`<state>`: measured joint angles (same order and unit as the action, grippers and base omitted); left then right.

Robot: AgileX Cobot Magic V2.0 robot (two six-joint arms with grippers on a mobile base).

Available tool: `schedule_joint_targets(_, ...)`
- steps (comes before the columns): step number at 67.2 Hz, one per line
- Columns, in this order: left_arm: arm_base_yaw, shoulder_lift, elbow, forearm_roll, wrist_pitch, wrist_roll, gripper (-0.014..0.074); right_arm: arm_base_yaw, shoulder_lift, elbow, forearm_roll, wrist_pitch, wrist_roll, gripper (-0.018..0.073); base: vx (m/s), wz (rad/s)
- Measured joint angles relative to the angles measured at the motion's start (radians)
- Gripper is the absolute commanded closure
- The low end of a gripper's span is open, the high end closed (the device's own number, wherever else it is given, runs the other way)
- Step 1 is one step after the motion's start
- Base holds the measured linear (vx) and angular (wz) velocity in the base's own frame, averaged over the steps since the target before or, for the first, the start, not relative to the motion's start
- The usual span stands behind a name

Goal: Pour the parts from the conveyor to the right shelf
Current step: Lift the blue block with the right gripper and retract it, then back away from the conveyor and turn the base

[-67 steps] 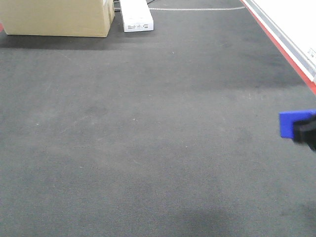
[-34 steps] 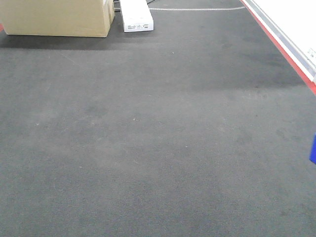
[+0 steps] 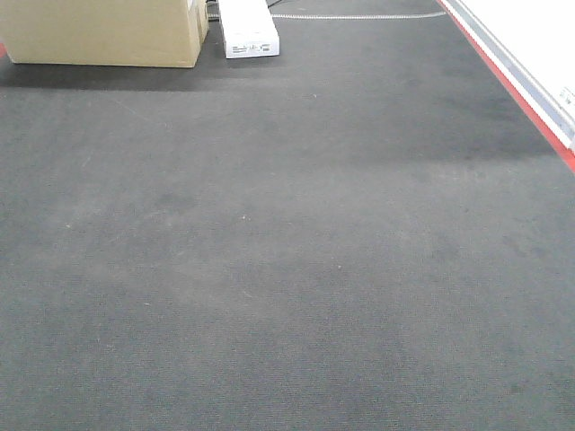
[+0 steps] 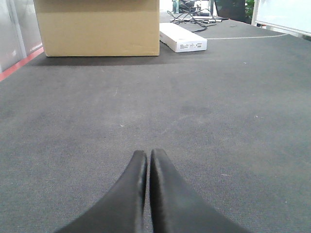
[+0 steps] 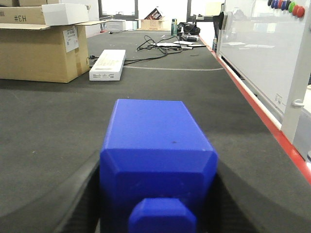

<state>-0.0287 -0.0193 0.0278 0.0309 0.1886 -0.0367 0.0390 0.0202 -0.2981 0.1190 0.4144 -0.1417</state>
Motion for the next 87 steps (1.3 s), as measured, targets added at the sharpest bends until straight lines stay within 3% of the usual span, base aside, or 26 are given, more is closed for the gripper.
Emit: schedule_joint_targets(87, 0.0, 0.0, 0.0, 0.0, 0.0, 0.0, 0.0603, 0.0, 0.0, 0.0, 0.003, 0.0, 0.002, 0.0564, -0.05, 0.01)
